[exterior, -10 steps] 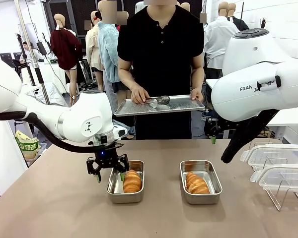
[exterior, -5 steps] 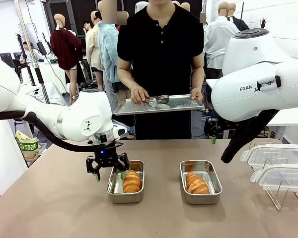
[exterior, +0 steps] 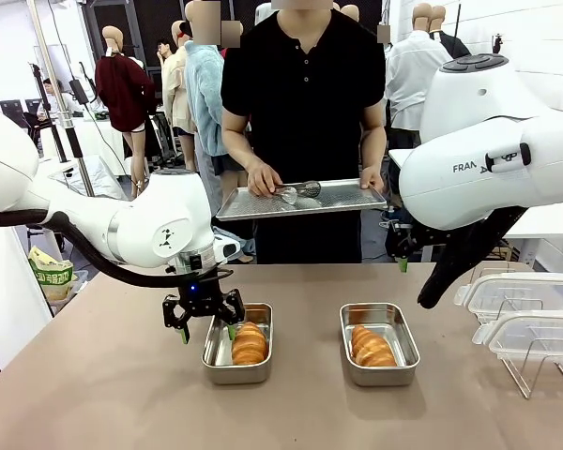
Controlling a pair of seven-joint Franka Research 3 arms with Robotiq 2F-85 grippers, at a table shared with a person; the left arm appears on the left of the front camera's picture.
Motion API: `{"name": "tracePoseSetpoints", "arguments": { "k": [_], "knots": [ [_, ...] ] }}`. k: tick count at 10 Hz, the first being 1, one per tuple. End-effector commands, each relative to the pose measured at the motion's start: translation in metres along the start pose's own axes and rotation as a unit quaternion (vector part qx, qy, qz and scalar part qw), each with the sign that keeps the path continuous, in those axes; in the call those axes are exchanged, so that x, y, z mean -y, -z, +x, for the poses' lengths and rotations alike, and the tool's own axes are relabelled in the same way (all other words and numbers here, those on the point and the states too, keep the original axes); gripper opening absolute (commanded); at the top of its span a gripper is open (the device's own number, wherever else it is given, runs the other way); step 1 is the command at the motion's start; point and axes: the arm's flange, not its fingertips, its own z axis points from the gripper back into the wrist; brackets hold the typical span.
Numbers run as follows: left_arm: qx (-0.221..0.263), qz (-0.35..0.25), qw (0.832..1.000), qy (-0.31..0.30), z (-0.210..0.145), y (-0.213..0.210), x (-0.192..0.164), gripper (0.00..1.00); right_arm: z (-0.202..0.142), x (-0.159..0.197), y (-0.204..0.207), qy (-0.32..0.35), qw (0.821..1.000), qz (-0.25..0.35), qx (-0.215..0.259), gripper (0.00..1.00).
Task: Place the bread in airtight containers.
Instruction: Once an object is inside an Airtight Container , place the container in the center of the table, then pick up one Airtight Container lid and hand it to the human.
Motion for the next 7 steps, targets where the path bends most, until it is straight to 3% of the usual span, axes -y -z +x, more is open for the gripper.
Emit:
{"name": "tracePoseSetpoints", "arguments": {
  "k": [1, 7],
  "knots": [
    [0.0, 0.0, 1.0, 0.0, 0.0003, 0.0005, 0.0002, 1.0, -0.0008, -0.0007, 0.0004, -0.001, 1.0, -0.001, -0.001, 1.0],
    [0.0, 0.0, 1.0, 0.0, 0.0003, 0.0005, 0.0002, 1.0, -0.0008, -0.0007, 0.0004, -0.001, 1.0, -0.001, -0.001, 1.0]
  ]
}}
